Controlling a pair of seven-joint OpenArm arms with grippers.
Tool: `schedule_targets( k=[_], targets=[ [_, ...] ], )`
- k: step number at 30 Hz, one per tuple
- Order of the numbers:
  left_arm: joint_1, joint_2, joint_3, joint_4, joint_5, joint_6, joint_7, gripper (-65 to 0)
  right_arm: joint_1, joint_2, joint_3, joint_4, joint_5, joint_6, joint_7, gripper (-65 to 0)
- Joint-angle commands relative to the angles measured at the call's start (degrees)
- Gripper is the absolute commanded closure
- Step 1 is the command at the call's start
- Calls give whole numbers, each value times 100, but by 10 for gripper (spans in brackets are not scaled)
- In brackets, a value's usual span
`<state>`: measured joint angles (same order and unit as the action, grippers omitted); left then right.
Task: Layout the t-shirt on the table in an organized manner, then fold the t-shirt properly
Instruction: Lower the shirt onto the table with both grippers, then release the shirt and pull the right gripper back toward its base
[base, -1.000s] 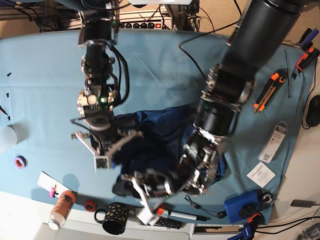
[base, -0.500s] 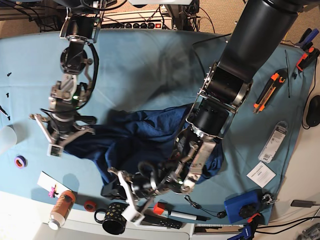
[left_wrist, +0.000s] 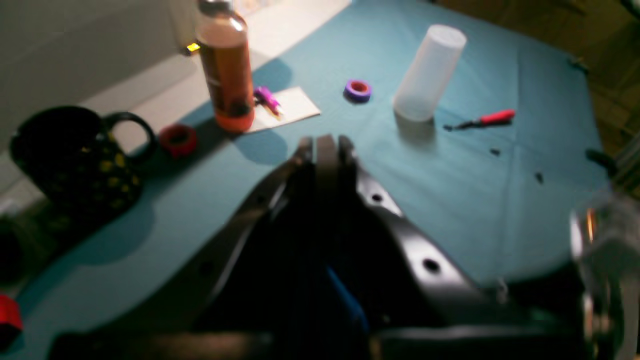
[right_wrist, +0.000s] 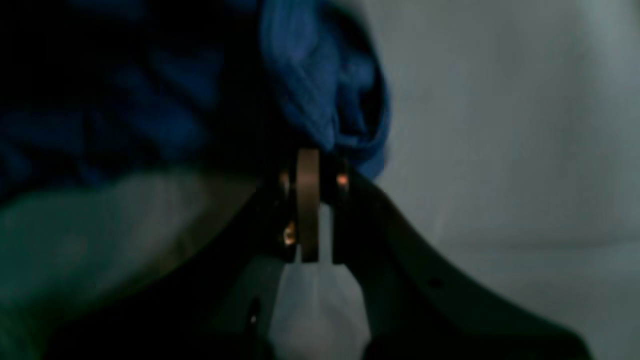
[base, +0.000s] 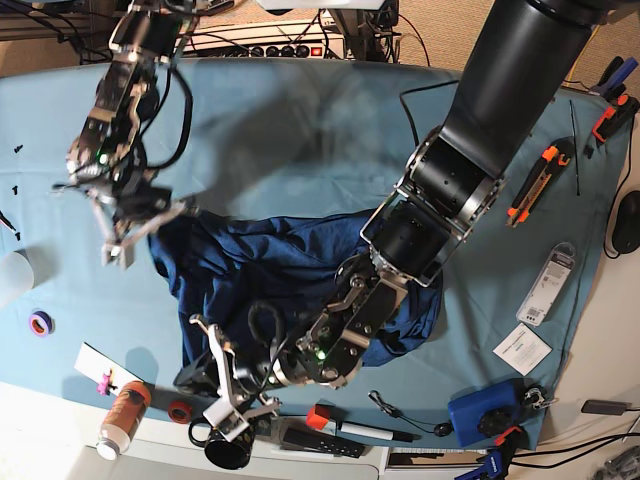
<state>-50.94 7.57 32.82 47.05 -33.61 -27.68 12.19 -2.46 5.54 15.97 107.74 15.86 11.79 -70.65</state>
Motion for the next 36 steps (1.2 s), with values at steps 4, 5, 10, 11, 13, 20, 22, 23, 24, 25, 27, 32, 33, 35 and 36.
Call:
schedule_targets(
  k=[4, 5, 10, 11, 13, 20, 22, 23, 24, 25, 27, 32, 33, 35, 36],
  targets=[
    [-291, 143, -33, 103, -105, -24, -168, 0, -446, 48, -15, 114, 175, 24, 468, 0],
    [-299, 143, -33, 103, -109, -22, -175, 0, -544, 48, -15, 142, 195, 44, 459, 0],
    [-317, 143, -31, 103, -247, -26, -411, 0, -1016, 48, -17, 669, 916, 326, 382, 0],
    [-310, 143, -31, 103, -260, -48, -501, 0, -1099, 48, -17, 841, 1095, 374, 352, 0],
    [-269, 143, -31, 103, -251, -105, -678, 0, -1259, 33, -17, 1231, 1375, 485, 332, 0],
    [66, 143, 470, 103, -651, -420, -1196, -374, -1467, -127, -17, 2194, 2277, 1161, 341, 0],
    [166, 143, 605, 103, -649, -363, -1187, -374, -1467, -127, -17, 2218, 2520, 1333, 341, 0],
    [219, 143, 605, 103, -647, -367, -1185, -374, -1467, -127, -17, 2218, 2575, 1388, 339, 0],
    [254, 143, 601, 103, -647, -369, -1180, -374, -1467, -127, -17, 2218, 2577, 1421, 339, 0],
    [269, 143, 601, 103, -643, -376, -1152, -374, -1467, -127, -17, 2218, 2573, 1432, 341, 0],
    [262, 143, 601, 103, -640, -407, -1049, -374, -1467, -125, -15, 2218, 2573, 1434, 345, 0],
    [249, 143, 219, 103, -210, -1106, -1008, -374, -1386, -107, 31, 2218, 1934, 1432, 595, 0],
    [251, 143, 68, 103, -149, -1232, -1008, -374, -1331, -109, 105, 2218, 1698, 1432, 621, 0],
    [249, 143, -280, 103, -20, -1232, -1001, -373, -1174, -109, 404, 2218, 1335, 1427, 695, 0],
    [249, 143, -444, 103, -20, -1232, -911, -373, -1069, -109, 621, 2218, 1204, 1425, 758, 0]
  ],
)
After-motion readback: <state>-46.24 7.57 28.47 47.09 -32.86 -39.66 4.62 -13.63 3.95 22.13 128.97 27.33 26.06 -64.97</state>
